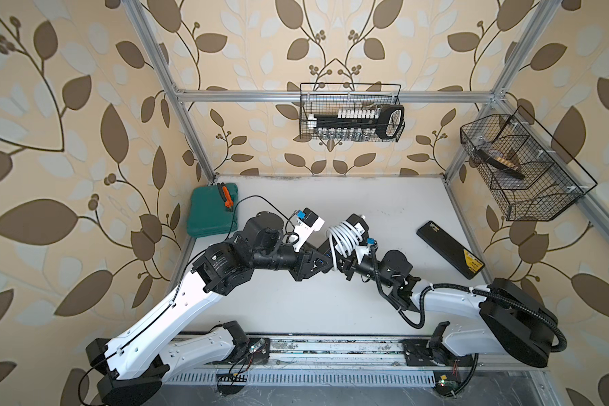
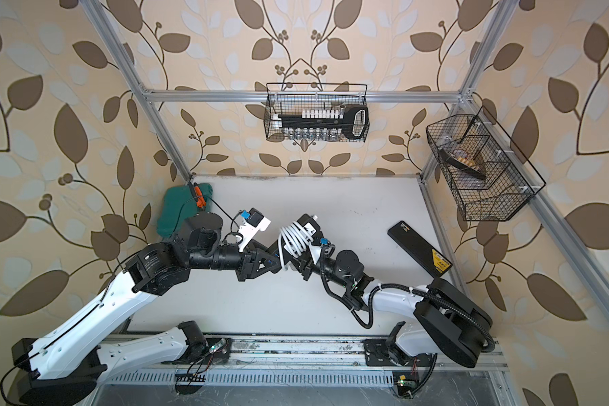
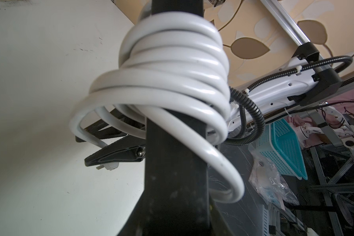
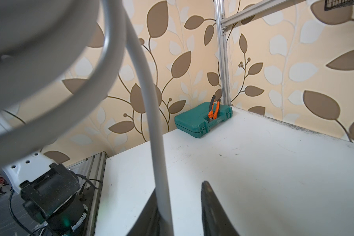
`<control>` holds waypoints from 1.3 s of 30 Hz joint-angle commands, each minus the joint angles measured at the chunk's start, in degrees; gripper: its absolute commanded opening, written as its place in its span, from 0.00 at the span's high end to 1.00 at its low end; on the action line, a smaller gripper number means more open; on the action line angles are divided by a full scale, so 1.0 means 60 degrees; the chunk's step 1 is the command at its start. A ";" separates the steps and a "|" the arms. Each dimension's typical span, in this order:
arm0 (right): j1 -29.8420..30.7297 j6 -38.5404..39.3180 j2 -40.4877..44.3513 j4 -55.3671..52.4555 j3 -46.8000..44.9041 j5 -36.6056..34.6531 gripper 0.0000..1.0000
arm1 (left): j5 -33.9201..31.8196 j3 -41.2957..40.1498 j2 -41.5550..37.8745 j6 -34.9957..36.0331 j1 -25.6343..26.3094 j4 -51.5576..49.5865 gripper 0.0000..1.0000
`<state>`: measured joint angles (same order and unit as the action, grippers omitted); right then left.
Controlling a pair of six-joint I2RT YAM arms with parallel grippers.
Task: Unwrap the cord wrapped around the power strip
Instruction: Unwrap the power cord from the power strip.
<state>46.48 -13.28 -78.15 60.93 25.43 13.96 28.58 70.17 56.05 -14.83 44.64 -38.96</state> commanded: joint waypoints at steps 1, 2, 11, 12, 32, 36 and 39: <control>0.0029 0.0180 0.0136 0.0023 0.0244 0.0306 0.70 | 0.0443 0.0082 -0.0230 0.0040 0.0031 0.0923 1.00; 0.0019 0.0191 0.0139 -0.0019 0.0258 0.0335 0.71 | 0.0465 0.0068 -0.0231 0.0023 0.0034 0.0941 1.00; -0.0118 0.0037 0.0208 -0.0186 0.0352 0.0616 0.90 | 0.0515 0.0014 -0.0312 0.0169 0.0034 0.0730 1.00; -0.0211 -0.0069 0.0246 -0.0193 0.0312 0.0628 0.91 | 0.0609 -0.0054 -0.0385 0.0224 0.0031 0.0710 1.00; -0.2696 0.1861 0.4007 -0.7594 0.1788 0.0468 0.99 | 0.0617 -0.1366 -0.0646 0.1197 -0.0058 -0.0146 1.00; -0.2695 0.2278 0.4734 -0.8878 0.2040 -0.0057 0.99 | 0.0062 -0.1315 -0.0312 0.0923 -0.0313 -0.0040 1.00; -0.2684 0.2279 0.5362 -0.9438 0.1989 -0.0293 0.99 | -0.0619 -0.1238 -0.0089 0.0818 -0.0554 0.0033 1.00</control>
<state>30.50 -1.72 -48.56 11.42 36.12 15.49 29.19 61.49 55.27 -9.61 42.54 -42.22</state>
